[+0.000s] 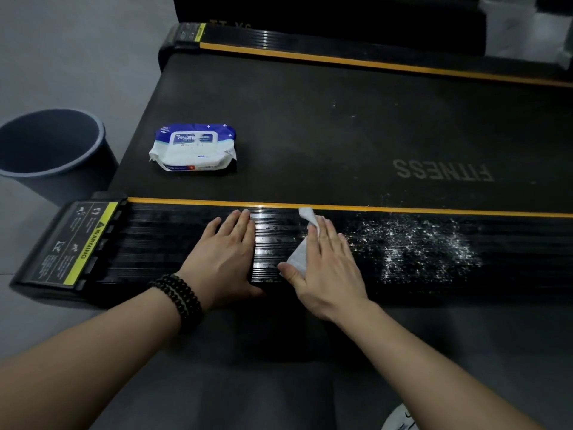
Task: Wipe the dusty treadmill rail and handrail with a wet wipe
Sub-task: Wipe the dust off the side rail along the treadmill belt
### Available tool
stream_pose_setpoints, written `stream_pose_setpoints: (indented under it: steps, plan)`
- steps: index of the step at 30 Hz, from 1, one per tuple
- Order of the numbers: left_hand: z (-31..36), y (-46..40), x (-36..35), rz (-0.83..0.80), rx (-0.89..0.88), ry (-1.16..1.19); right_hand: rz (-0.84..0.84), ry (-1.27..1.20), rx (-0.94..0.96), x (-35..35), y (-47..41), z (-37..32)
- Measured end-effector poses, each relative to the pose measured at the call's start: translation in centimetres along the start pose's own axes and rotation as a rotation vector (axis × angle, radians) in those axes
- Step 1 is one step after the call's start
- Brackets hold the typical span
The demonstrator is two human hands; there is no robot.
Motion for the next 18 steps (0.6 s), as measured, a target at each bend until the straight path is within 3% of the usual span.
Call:
stream_pose_setpoints:
  steps: [14, 18]
  plan:
    - [0.0, -0.1, -0.2, 0.04, -0.028, -0.028, -0.005, 0.068, 0.054, -0.1, 0.2, -1.1]
    - [-0.1, 0.0, -0.2, 0.059, -0.033, -0.003, -0.03, 0.086, 0.146, -0.2, 0.9, -1.7]
Point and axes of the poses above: each hand's wrist, its own y-axis away from the middle knuckle, its own x-axis out of the back of the hand, z = x × y, the point moved 8 cm from there along -y, towards the middle knuckle, and after that the axes turned 6 degrees about -x, right-handed, at the moved point
